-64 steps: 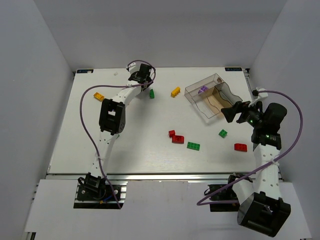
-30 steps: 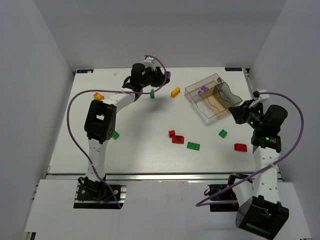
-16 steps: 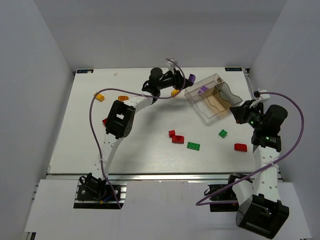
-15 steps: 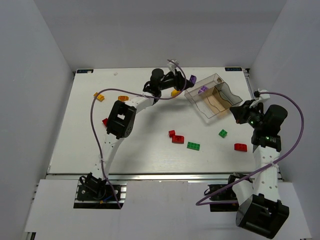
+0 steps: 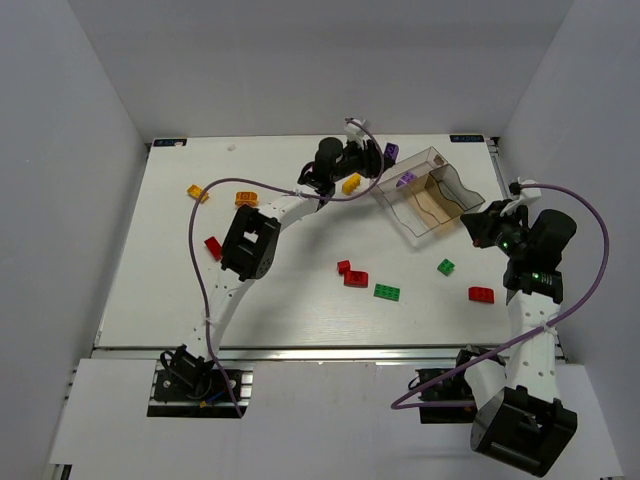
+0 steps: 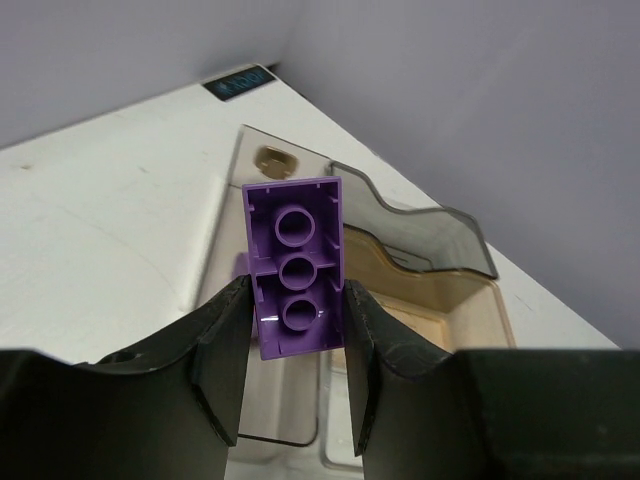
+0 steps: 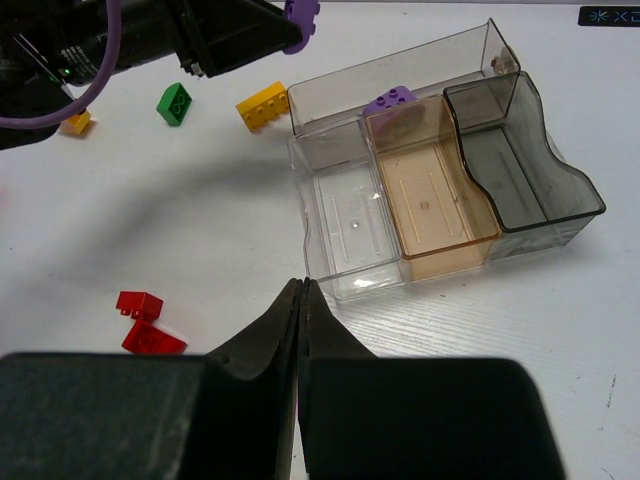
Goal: Sort the legos into containers by color
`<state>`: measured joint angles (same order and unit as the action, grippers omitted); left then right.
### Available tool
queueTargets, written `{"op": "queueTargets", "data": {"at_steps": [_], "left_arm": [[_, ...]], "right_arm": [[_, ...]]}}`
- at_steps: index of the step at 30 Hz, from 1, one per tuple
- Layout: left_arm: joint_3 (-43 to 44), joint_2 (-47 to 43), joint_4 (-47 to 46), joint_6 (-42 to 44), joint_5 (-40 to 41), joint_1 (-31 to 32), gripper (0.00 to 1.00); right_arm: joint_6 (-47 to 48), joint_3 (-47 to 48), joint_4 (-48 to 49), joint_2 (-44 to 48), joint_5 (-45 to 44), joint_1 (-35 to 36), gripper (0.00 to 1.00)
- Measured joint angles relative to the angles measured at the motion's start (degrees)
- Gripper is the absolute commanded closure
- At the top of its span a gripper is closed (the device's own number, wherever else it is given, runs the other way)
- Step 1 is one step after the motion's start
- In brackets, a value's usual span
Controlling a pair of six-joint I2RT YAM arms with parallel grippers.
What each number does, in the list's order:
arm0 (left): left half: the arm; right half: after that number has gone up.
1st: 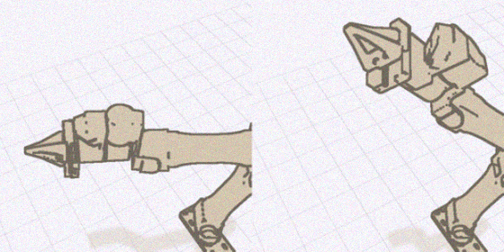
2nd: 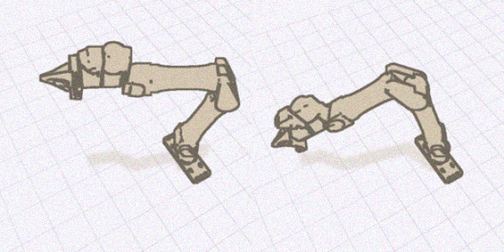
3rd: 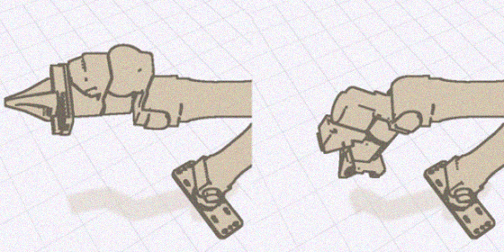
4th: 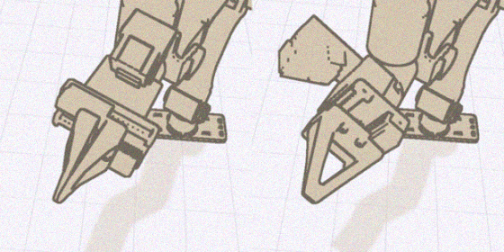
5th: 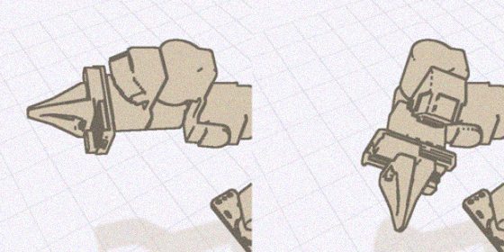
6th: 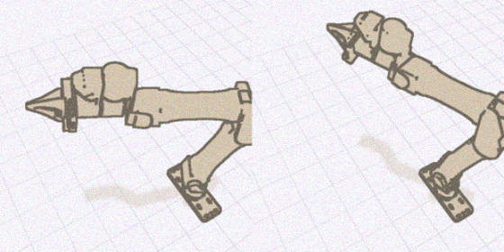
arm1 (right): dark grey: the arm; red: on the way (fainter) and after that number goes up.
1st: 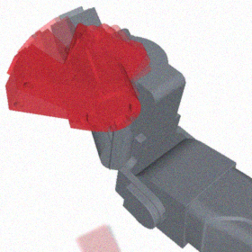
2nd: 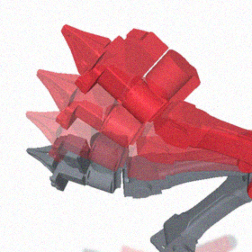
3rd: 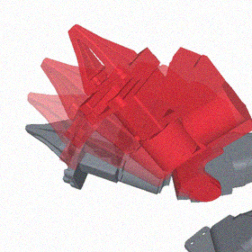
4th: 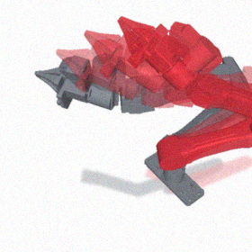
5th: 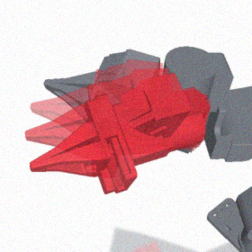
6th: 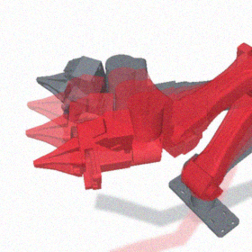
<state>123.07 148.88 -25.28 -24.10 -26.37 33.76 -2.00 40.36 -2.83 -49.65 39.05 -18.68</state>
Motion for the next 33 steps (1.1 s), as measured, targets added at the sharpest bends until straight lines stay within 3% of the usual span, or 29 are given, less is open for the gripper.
{"op": "queueTargets", "data": {"at_steps": [14,18,19,33], "left_arm": [[2.3,4.0,4.8,3.3,4.4,-0.3,0.93],[2.3,4.3,5.0,3.5,4.3,-0.3,0.72],[2.3,4.4,5.2,3.5,4.3,-0.3,0.58],[2.3,4.3,5.6,3.7,3.1,0.0,0.39]], "right_arm": [[0.0,0.0,0.0,0.0,0.6,-0.6,1.00],[0.0,0.0,0.0,0.0,0.6,-0.7,0.98],[0.0,0.0,0.0,0.0,0.6,-0.7,0.98],[-0.2,0.0,0.0,0.0,0.9,-0.8,0.95]]}}
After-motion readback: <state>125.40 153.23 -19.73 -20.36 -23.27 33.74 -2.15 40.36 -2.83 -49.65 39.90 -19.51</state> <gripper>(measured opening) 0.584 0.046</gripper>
